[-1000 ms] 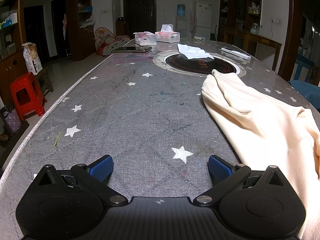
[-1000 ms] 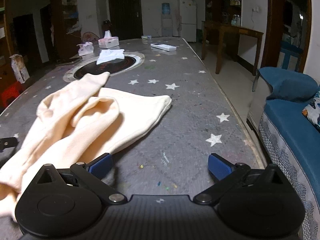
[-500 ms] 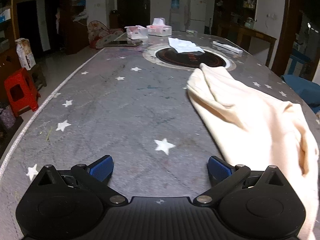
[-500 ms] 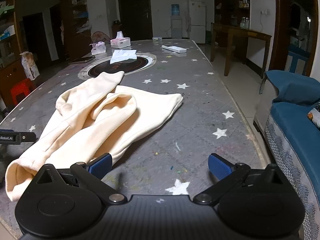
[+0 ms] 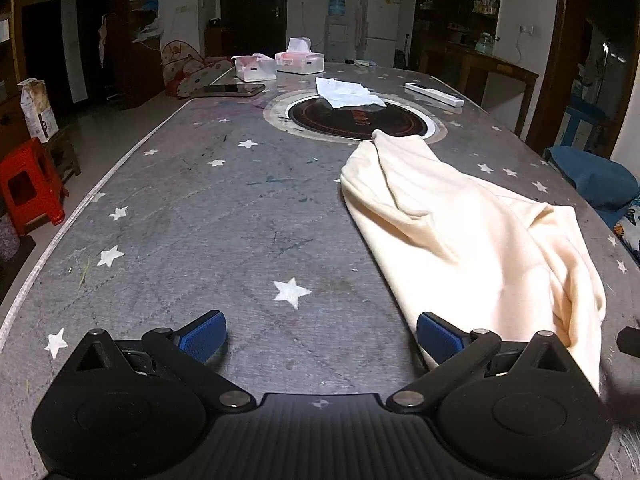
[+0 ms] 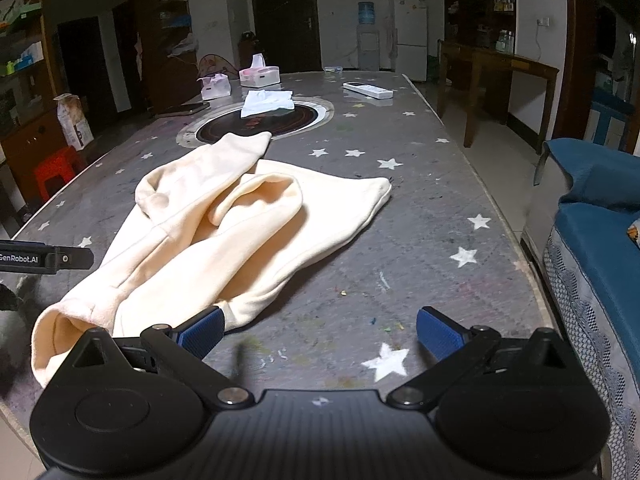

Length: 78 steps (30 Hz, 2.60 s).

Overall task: Fold clothes
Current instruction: 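Approach the crumpled cream sweatshirt with both grippers open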

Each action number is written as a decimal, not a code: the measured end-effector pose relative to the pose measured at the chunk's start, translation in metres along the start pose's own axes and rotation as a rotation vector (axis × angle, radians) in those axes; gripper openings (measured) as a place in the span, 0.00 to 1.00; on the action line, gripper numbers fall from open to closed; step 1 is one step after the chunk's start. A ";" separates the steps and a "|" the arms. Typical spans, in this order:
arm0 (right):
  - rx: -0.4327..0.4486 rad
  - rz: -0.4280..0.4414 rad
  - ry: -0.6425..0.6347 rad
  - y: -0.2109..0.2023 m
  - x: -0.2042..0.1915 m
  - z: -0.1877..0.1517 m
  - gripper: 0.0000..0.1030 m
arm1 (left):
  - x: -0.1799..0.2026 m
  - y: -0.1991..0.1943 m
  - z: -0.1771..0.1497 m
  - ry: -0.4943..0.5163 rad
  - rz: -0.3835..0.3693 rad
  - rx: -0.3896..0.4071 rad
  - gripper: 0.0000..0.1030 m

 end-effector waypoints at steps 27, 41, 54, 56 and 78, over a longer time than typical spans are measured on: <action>0.005 0.041 0.069 -0.015 -0.016 0.003 1.00 | 0.019 -0.016 0.000 -0.044 -0.053 -0.046 1.00; -0.025 0.049 0.092 -0.017 -0.031 -0.003 1.00 | 0.022 -0.022 -0.008 -0.034 -0.021 -0.057 1.00; -0.058 0.079 0.035 -0.016 -0.054 -0.009 1.00 | 0.026 -0.030 -0.018 0.003 -0.008 -0.054 1.00; -0.061 0.082 0.031 -0.017 -0.056 -0.010 1.00 | 0.027 -0.031 -0.018 0.006 -0.007 -0.052 1.00; -0.061 0.099 0.012 -0.016 -0.065 -0.012 1.00 | 0.036 -0.034 -0.022 0.041 0.008 -0.052 1.00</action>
Point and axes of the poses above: each gripper's, at about its wrist camera, not at the fingertips, and y roughly the way its jaws point, x to its right, z to its top, the point moved 1 cm from there along y, roughly the way its jaws point, and after that the axes turned 5 degrees about -y, right-handed, at the moved point
